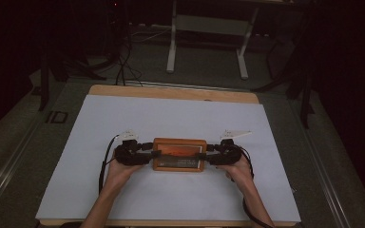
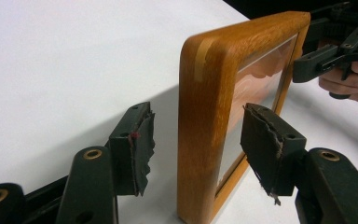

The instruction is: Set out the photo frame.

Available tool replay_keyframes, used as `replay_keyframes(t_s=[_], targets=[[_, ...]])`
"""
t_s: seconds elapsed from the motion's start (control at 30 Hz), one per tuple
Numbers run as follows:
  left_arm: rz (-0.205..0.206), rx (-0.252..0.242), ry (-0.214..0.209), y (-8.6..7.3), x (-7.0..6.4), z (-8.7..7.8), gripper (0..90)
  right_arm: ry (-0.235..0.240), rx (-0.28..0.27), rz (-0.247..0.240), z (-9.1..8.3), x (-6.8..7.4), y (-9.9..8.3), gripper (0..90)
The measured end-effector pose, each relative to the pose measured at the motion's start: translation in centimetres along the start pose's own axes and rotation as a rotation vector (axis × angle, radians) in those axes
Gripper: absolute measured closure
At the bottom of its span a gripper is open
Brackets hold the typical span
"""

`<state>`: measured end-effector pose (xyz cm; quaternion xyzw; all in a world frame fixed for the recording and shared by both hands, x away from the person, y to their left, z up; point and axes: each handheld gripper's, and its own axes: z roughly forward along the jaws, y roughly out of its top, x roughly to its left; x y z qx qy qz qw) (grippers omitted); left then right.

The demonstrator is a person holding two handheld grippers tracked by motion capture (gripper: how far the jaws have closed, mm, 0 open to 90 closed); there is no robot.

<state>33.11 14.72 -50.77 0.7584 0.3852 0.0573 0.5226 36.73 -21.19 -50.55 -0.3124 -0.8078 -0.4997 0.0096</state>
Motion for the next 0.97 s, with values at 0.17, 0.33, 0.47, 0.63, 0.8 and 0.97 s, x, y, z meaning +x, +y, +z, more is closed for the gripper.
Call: replay_keyframes(t_s=[0.17, 0.33, 0.47, 0.63, 0.8, 0.97], targets=[[0.015, -0.016, 0.027, 0.4, -0.2, -0.8, 43.4, -0.011, -0.012, 0.002, -0.7, 0.0, 0.1, 39.3], [0.031, -0.025, 0.049, 0.7, -0.1, -1.7, 43.6, -0.018, -0.026, 0.004, -1.4, -0.1, 0.2, 39.3], [0.040, -0.028, 0.064, 0.9, 0.0, -2.4, 43.8, -0.019, -0.026, 0.013, -1.9, -0.3, 0.2, 39.3], [0.042, -0.023, 0.082, 1.1, 0.4, -3.1, 43.8, -0.020, -0.024, 0.014, -2.5, -0.4, 0.1, 39.3], [0.039, -0.021, 0.116, 1.0, 1.0, -3.9, 43.9, -0.023, -0.018, 0.021, -3.0, -0.6, -0.2, 39.3], [0.059, 0.038, 0.213, 0.6, 1.8, -4.1, 42.6, -0.019, -0.002, 0.020, -3.4, -1.0, -0.6, 39.3]])
